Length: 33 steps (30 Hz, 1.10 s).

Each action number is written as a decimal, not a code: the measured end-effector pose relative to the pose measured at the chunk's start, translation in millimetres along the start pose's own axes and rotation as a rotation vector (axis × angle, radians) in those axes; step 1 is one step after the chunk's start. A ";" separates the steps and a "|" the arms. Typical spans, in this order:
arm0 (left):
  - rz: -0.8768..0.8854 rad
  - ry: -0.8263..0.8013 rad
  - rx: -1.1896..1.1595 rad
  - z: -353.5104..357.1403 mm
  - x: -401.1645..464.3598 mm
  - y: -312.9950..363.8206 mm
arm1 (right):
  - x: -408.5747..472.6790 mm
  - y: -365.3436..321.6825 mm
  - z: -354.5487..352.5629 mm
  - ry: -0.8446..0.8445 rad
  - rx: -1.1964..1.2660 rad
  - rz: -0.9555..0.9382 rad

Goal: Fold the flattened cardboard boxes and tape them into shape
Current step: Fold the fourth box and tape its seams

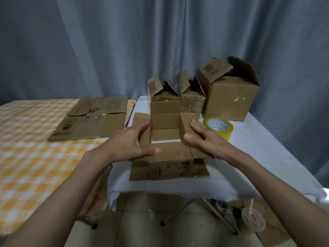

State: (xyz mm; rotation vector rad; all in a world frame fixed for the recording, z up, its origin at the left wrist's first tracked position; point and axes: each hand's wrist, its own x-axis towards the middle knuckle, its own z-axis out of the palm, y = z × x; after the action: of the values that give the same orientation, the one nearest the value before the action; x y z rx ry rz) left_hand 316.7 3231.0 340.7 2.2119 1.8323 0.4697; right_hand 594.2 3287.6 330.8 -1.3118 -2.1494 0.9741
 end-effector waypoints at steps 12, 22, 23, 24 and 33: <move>-0.089 0.045 -0.240 -22.8 65.0 18.2 | 5.6 -0.8 -3.8 -0.097 -0.322 -0.023; -0.061 -0.266 0.030 -12.1 55.0 15.5 | 5.8 -2.3 -7.6 -0.102 -0.343 -0.013; -0.067 -0.271 0.062 -9.5 51.6 14.2 | 5.8 -2.6 -7.8 -0.099 -0.340 -0.012; -0.069 -0.267 0.093 -7.1 48.2 12.8 | 5.2 -3.1 -7.6 -0.096 -0.334 -0.008; -0.020 -0.195 0.168 0.1 35.1 10.3 | 7.0 -22.2 -3.6 0.135 0.490 0.066</move>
State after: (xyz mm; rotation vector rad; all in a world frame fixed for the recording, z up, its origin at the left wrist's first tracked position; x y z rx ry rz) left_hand 331.9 3263.5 347.9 2.2515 1.8472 0.0941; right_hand 580.5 3288.3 349.9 -1.1673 -1.6334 1.2958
